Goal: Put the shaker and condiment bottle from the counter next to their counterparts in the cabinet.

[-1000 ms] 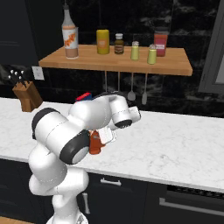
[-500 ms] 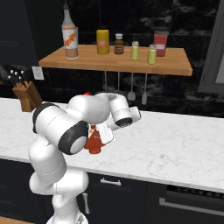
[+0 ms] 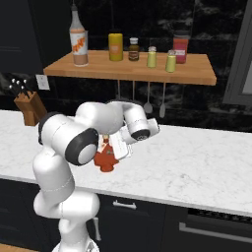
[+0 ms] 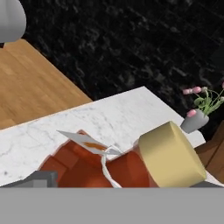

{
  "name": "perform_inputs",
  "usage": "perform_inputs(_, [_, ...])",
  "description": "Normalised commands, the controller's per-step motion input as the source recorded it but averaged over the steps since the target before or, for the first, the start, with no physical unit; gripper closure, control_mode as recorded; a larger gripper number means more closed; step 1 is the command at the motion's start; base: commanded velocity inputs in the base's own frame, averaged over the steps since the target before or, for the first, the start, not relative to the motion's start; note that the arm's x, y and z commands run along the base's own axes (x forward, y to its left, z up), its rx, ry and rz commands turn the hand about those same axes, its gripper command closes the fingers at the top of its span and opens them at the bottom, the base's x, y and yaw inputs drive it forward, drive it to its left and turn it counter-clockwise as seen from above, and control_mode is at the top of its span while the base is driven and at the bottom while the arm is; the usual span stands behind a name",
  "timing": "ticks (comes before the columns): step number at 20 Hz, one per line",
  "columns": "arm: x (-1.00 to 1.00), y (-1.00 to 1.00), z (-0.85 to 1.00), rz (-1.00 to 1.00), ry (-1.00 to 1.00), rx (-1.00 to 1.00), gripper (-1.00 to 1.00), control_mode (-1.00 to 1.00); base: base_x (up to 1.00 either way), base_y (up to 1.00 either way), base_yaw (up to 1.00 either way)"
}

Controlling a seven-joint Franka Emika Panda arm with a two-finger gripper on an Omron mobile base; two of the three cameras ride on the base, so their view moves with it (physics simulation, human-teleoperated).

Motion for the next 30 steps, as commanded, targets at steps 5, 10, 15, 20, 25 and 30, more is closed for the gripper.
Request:
perform_inputs(5, [0.0, 0.0, 0.0, -0.1, 0.05, 0.0, 1.0, -1.0, 0.0, 0.0, 0.0])
perform_inputs(10, [-0.12, 0.0, 0.03, -0.1, 0.05, 0.01, 1.0, -1.0, 0.0, 0.0, 0.0])
perform_inputs(15, [-0.53, 0.0, 0.23, -0.05, 0.0, 0.0, 1.0, -1.0, 0.0, 0.0, 0.0])
perform_inputs(20, [-0.6, 0.14, 0.3, -0.03, -0.07, -0.01, 1.0, -1.0, 0.0, 0.0, 0.0])
perform_inputs(25, [-0.52, 0.37, 0.23, -0.03, -0.08, -0.09, 1.0, -1.0, 0.0, 0.0, 0.0])
perform_inputs(30, [-0.39, 0.48, 0.61, -0.04, -0.16, -0.17, 1.0, -1.0, 0.0, 0.0, 0.0])
